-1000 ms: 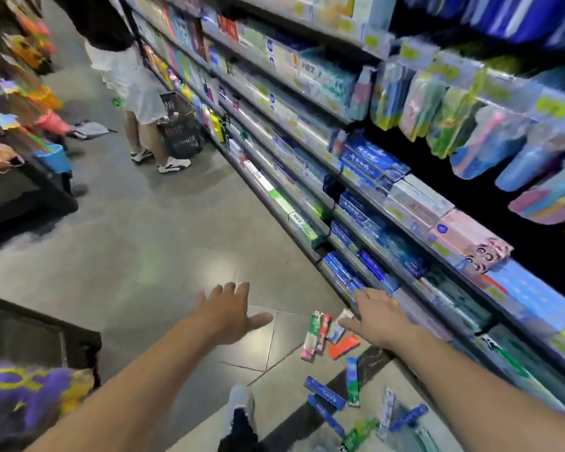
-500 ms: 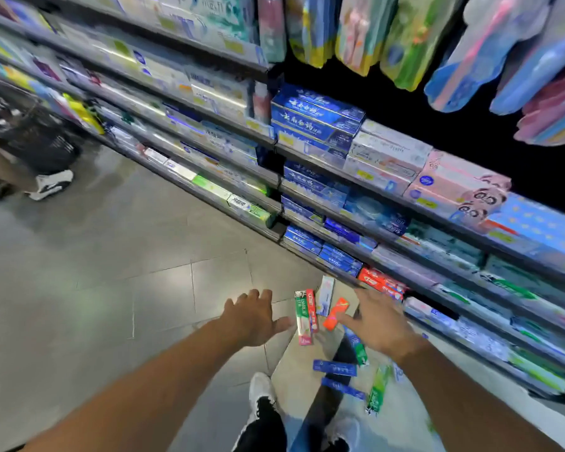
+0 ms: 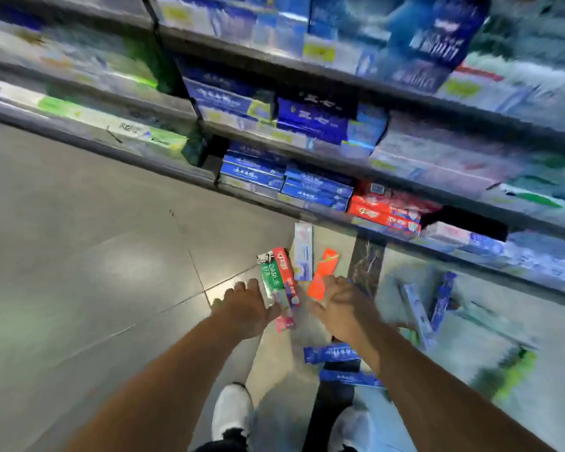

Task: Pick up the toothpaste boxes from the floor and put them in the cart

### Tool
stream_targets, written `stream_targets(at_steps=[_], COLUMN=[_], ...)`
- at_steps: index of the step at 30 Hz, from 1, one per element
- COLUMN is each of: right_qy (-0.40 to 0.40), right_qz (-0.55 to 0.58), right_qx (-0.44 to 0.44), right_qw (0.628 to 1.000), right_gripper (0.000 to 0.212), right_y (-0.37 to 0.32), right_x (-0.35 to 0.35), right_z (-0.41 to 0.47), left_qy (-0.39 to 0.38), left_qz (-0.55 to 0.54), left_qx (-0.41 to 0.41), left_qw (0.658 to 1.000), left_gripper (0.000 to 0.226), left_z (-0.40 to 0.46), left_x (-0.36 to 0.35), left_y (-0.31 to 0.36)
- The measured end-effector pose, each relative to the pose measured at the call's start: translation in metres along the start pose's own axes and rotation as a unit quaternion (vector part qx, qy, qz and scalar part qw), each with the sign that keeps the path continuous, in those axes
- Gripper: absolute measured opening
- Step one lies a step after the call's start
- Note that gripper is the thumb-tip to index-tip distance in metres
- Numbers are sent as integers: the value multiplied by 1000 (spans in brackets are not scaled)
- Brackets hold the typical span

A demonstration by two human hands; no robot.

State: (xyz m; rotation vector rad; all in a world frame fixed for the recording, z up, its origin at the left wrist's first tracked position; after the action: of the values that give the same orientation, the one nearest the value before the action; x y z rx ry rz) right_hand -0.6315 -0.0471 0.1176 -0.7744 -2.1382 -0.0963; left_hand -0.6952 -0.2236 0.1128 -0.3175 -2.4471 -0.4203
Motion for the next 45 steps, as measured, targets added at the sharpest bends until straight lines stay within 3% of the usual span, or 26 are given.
stream_targets(at_steps=[4, 6, 13, 25, 31, 36, 38, 41, 45], right_qy=[1, 18, 4, 47, 32, 19, 40, 60, 78], right_qz=[3, 30, 72, 219, 233, 77, 48, 27, -6], right_qx=[-24, -38, -62, -161, -142, -94, -75, -80, -102], right_qw=[1000, 999, 995, 961, 961, 992, 995, 995, 992], right_gripper=[34, 41, 52, 53, 38, 50, 56, 58, 53], right_y=[24, 27, 5, 7, 13, 28, 40, 63, 91], right_x=[-93, -134, -190, -219, -208, -150, -124, -95, -77], right_z=[93, 133, 195, 199, 197, 177, 168, 158, 153], left_qy=[10, 1, -31, -60, -58, -96, -88, -55, -21], left_qz=[67, 75, 52, 42, 40, -27, -119, -272, -301], left_qx=[-23, -28, -39, -76, -75, -36, 11, 103, 134], left_qw=[997, 997, 997, 994, 995, 994, 989, 955, 944], left_gripper=[81, 81, 83, 74, 73, 60, 71, 116, 135], left_z=[87, 121, 178, 178, 182, 188, 201, 220, 251], left_x=[-44, -63, -96, -99, -102, -113, -123, -141, -159], left_y=[-28, -45, -81, -82, -80, -67, -65, -60, -47])
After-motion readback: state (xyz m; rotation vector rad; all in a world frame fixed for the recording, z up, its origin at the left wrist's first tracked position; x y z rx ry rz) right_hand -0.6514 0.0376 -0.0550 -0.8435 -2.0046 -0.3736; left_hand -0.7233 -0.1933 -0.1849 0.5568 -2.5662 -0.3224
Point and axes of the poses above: each hand's wrist, its own z-axis towards the middle knuckle, its own x-axis out of the back of the hand, y = z × x, the point moved 9 cm from there along z, towards the middle knuckle, and after that the axes turned 8 degrees about -x, right-handed, at the moved point
